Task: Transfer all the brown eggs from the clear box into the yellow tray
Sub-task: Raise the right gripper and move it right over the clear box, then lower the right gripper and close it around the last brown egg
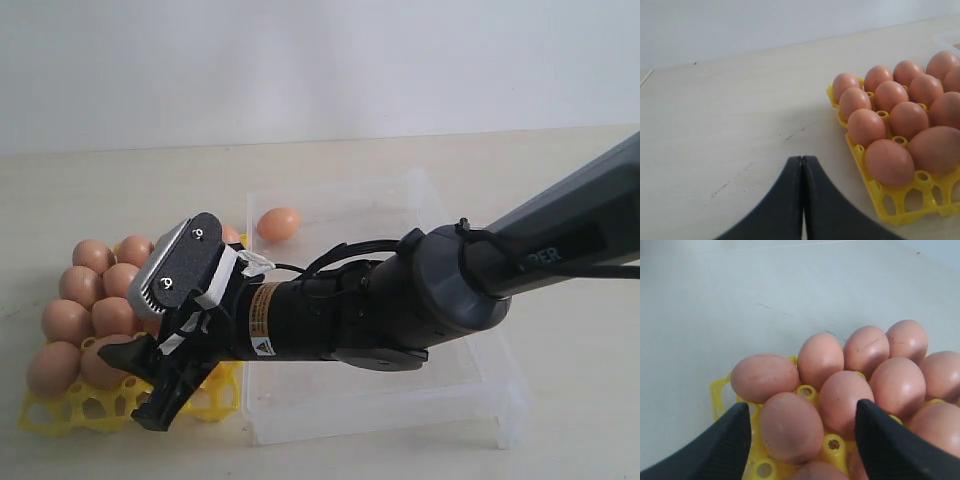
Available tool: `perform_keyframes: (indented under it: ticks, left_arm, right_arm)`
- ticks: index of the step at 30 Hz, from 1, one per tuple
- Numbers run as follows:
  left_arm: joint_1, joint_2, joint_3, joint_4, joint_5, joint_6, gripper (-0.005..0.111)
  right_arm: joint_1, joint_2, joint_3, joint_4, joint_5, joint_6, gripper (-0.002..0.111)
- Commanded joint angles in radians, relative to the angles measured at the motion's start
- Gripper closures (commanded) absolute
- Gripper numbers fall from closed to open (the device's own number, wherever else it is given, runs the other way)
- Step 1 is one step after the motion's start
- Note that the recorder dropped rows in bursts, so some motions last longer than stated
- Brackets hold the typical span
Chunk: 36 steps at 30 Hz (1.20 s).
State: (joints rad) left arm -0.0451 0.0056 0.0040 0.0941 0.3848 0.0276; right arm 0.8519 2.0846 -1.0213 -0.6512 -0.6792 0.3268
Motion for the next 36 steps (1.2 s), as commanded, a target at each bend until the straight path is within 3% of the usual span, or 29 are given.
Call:
perform_keyframes:
  ticks: [1,8,17,19,22,27,32,36]
  left_arm:
    - [-0.005,-0.006,-0.004,-0.001,-0.006,-0.005,0.107]
    - [-0.005,-0.006,-0.004,-0.001,-0.006,-0.005,0.107]
    - [-0.005,-0.006,-0.004,-0.001,-0.006,-0.005,0.107]
    - [-0.005,-0.006,-0.004,-0.001,-0.006,-0.005,0.107]
    - [-0.005,-0.006,-0.004,-0.001,-0.006,-0.005,0.107]
    - [-0.005,-0.006,-0.004,-0.001,-0.006,-0.005,0.107]
    - [-0.005,-0.006,-0.004,-0.001,-0.006,-0.005,0.107]
    - [-0.005,-0.006,-0.004,-0.001,-0.006,-0.005,0.107]
  right_arm:
    - [-0.003,-0.014,0.005,-0.002,-0.010,0.016,0.049]
    - [-0.003,-0.102,0.005,0.018,0.022,0.097,0.049]
    - [-0.051,-0.302,-0.007,0.032,0.447,0.267,0.050]
    - [-0.077,-0.328,-0.040,0.026,0.608,0.346,0.055]
    - [-0.123,-0.356,-0.112,0.026,0.859,0.383,0.072]
    - [-0.180,-0.380,-0.192,0.077,0.989,0.223,0.108]
    - [-0.189,-0.367,-0.244,0.269,1.058,-0.044,0.108]
    - [-0.189,-0.316,-0.311,0.319,1.138,-0.066,0.108]
